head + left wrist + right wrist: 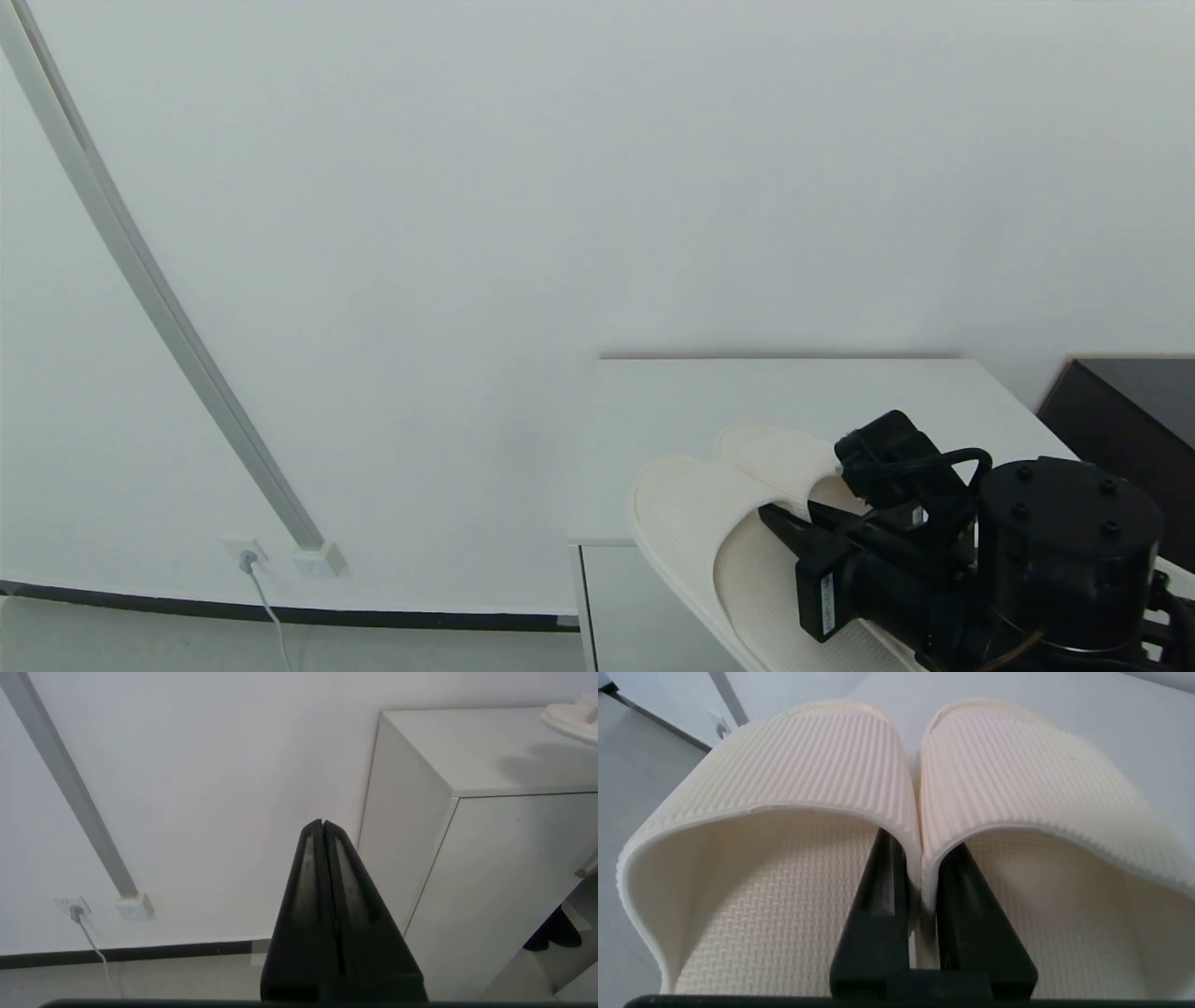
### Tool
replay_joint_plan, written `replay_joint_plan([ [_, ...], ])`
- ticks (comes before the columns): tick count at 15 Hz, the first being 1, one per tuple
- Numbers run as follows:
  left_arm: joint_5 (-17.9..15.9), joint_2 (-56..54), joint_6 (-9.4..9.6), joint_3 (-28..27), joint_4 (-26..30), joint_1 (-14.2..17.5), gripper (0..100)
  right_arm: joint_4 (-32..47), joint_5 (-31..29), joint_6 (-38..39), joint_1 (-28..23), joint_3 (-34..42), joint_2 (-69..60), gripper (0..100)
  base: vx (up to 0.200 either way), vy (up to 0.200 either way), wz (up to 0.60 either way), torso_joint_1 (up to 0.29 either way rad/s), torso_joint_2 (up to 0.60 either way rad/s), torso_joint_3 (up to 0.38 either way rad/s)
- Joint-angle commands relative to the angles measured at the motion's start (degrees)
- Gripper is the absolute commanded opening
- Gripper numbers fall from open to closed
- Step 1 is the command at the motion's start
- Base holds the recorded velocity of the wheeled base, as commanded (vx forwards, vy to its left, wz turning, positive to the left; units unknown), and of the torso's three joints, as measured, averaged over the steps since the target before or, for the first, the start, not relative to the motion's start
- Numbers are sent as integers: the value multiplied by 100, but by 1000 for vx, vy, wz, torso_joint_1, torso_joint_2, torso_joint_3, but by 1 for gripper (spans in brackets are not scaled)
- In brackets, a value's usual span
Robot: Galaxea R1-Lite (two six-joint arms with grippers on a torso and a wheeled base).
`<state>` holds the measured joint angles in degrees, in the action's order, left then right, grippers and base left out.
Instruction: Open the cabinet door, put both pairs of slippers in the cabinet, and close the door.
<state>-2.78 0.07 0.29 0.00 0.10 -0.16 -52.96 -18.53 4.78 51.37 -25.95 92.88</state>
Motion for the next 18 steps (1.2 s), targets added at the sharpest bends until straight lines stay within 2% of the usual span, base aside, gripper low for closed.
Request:
replay_joint_plan([
  [1, 5, 1, -38, 0, -1, -2, 0, -4, -2, -3, 84, 11, 2, 0, -200, 0, 0, 2, 2, 2],
  [10, 14, 1, -64, 0, -1, -2, 0, -31, -133, -3, 145, 55, 20, 0, -200, 0, 0, 2, 3, 1],
  [18, 23, 1, -73, 0, -1, -2, 0, -31, -133, -12, 145, 73, 20, 0, 0, 0, 0, 0, 0, 0],
])
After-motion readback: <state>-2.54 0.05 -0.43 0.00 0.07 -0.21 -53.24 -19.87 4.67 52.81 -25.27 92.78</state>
